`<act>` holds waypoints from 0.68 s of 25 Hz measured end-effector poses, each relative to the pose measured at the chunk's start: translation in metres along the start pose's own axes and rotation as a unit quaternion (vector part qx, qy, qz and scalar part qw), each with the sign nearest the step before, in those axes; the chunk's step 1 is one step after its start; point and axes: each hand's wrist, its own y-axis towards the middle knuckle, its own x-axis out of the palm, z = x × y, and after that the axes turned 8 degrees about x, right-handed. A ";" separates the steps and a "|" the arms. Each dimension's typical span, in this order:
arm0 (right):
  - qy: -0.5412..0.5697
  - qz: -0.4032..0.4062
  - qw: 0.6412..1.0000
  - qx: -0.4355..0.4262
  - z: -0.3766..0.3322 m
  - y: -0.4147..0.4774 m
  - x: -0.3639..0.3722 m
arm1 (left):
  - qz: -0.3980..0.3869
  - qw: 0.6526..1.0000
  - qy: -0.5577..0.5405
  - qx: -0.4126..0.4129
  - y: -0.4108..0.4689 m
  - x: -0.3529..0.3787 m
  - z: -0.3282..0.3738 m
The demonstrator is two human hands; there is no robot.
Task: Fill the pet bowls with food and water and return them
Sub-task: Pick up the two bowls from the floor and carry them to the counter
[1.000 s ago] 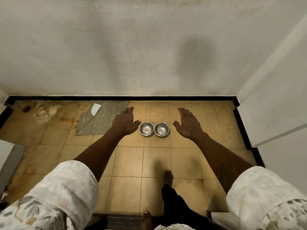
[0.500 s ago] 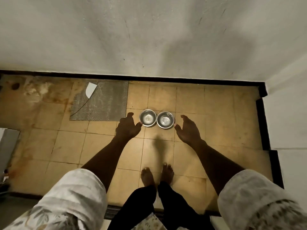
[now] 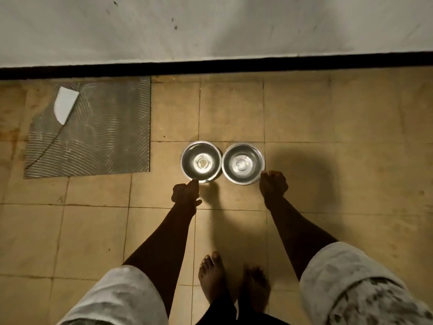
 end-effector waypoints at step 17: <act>0.160 -0.103 0.979 0.072 0.041 0.041 0.040 | -0.034 0.994 -0.101 -0.004 0.065 0.017 -0.024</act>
